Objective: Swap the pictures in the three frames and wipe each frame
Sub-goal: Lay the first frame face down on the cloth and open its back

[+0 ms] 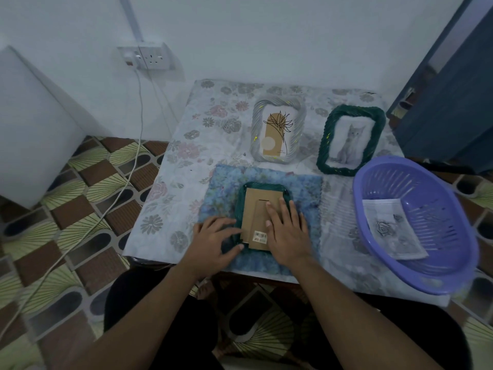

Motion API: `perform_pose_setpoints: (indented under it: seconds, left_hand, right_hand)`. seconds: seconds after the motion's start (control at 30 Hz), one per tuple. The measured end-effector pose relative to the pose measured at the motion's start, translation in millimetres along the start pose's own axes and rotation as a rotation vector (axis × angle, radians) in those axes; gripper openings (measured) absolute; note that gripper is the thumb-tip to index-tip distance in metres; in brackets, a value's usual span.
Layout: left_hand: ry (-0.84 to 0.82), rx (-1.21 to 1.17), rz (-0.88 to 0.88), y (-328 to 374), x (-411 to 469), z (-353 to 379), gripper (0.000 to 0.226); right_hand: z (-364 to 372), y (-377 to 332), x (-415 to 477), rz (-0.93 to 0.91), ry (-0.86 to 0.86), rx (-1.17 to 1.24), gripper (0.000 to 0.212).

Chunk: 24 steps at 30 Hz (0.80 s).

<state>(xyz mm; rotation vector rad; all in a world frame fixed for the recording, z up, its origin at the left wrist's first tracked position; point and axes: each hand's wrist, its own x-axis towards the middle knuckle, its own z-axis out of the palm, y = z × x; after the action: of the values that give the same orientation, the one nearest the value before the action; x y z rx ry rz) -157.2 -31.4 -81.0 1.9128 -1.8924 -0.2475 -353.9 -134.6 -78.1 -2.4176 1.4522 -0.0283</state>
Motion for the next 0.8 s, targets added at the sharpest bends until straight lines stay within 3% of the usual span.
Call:
perform_pose_setpoints:
  seconds: [0.2,0.57,0.8]
  left_hand:
    - [-0.019,0.002,0.024,-3.1,-9.7,0.7,0.045]
    - [0.062,-0.039,-0.016,7.2,-10.9,6.4,0.036]
    - [-0.09,-0.078,-0.062,2.3,-6.9,4.7,0.04]
  right_hand:
    - [-1.6,-1.2,-0.5,0.006,-0.009,0.006,0.064]
    - [-0.1,-0.7,0.8,0.012,-0.004,0.008,0.066]
    - [1.4,-0.7,2.0,0.015,-0.006,-0.002,0.063]
